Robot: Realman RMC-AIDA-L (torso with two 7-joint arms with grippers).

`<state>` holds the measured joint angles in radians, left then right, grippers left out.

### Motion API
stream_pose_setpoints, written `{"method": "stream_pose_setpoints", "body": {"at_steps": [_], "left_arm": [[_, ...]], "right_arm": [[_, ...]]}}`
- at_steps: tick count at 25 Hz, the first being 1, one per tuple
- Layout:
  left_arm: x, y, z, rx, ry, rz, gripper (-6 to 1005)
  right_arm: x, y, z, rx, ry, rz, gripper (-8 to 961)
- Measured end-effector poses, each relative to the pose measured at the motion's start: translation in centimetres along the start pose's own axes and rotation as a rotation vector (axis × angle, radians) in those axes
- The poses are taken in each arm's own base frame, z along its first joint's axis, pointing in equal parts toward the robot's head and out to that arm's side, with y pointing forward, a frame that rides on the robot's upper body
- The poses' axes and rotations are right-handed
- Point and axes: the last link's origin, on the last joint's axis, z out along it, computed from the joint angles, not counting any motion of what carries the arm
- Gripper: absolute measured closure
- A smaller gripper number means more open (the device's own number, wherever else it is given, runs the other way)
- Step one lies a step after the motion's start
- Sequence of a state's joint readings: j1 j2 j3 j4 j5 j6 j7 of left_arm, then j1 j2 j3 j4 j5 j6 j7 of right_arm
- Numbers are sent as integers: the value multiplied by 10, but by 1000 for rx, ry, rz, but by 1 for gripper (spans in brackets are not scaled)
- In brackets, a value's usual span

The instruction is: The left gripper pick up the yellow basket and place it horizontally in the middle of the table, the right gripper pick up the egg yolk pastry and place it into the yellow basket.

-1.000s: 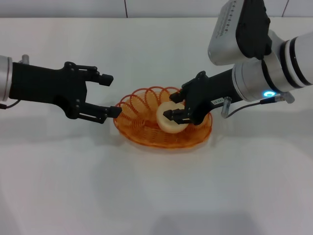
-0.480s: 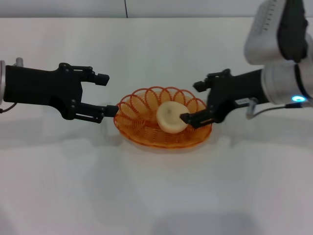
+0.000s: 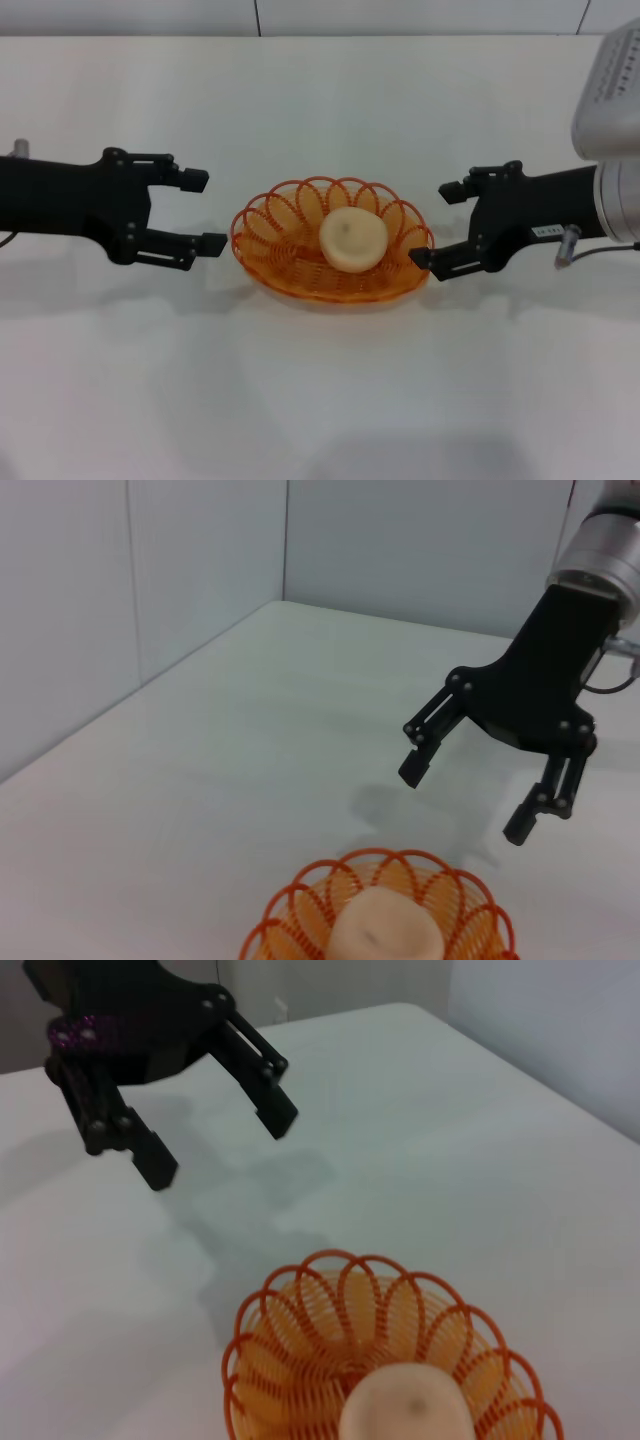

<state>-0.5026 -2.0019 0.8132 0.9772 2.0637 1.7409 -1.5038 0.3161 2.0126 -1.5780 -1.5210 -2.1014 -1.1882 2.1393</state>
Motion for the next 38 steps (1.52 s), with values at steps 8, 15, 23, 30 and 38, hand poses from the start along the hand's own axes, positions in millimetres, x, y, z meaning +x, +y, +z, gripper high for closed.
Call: {"method": "stream_pose_setpoints", "body": {"at_steps": [8,15,23,30,38], "left_arm": [[-5,6,-16,-1,61,-10,175],[-6,10,-17,-22,57,5,175],[-7,16,-18,-67,47,29,175],[-6,17,-22,-87,40,46,175],[-5,16,-23,-86,35,50,175]], "right_arm": [[6,4,-1,-15,-20,-6,82],[2,6,-2,-28,-50,-45,82],[3,9,-1,-40,-48,-71,83],[5,14,-2,-67,-58,-94,84],[6,16,-3,-72,-60,-94,85]]}}
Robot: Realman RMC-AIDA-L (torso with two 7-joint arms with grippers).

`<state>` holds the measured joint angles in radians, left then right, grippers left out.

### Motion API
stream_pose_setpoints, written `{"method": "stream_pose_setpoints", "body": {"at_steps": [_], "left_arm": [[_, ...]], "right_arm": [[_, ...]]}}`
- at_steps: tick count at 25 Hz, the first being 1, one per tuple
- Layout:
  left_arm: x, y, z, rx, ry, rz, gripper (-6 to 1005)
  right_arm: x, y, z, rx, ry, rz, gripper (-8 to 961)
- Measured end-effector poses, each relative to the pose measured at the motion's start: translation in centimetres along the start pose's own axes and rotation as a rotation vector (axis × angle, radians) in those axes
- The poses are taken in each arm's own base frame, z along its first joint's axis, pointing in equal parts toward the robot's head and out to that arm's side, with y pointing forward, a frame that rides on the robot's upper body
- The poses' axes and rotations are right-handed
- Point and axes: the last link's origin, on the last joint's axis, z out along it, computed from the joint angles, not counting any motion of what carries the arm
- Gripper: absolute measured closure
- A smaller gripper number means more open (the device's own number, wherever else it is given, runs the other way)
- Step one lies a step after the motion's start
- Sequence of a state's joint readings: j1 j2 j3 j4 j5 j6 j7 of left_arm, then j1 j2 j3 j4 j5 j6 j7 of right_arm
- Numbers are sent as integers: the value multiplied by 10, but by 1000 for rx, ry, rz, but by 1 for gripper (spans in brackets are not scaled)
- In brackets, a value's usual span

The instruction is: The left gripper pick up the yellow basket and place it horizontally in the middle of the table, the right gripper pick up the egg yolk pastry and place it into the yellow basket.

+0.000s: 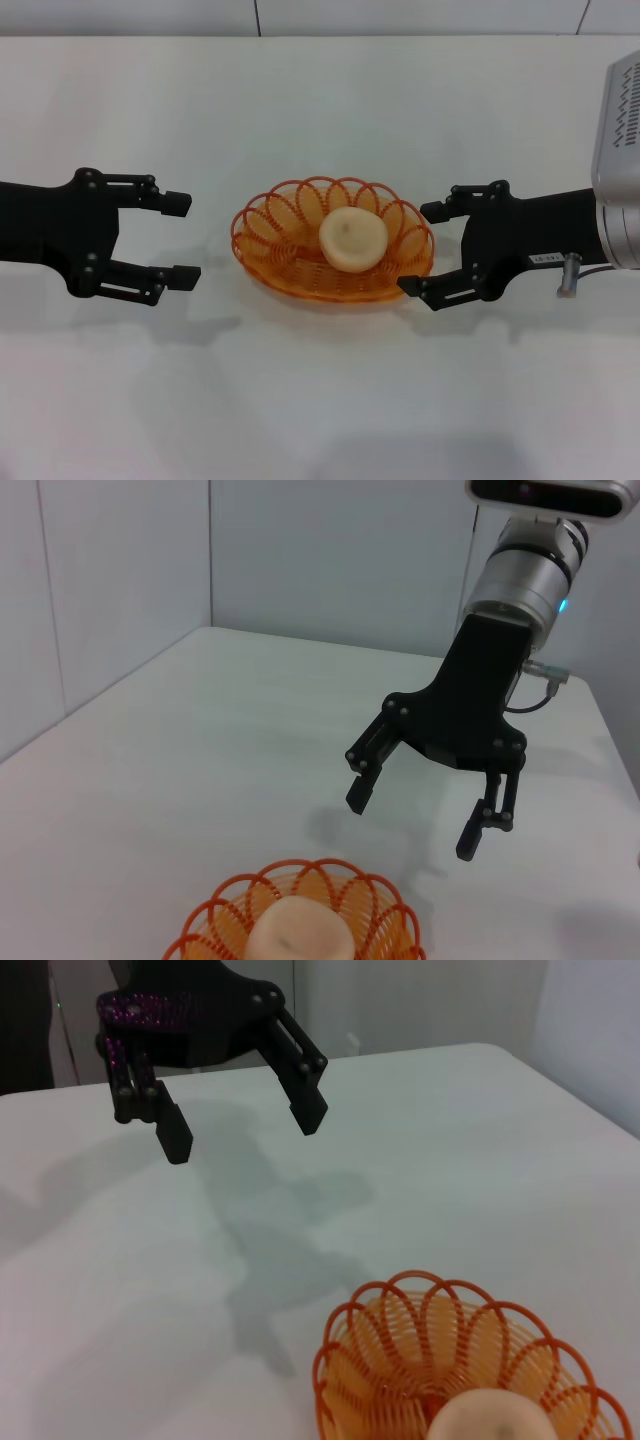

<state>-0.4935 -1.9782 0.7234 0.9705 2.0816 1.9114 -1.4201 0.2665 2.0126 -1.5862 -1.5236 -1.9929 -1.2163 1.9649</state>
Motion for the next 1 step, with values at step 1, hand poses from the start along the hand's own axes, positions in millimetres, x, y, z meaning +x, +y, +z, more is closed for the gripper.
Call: {"method": "stream_pose_setpoints", "body": {"at_steps": [1], "left_arm": [[0,0,0,0,0,1,175]], "right_arm": [[0,1,0,-3,-1,1,85]]}}
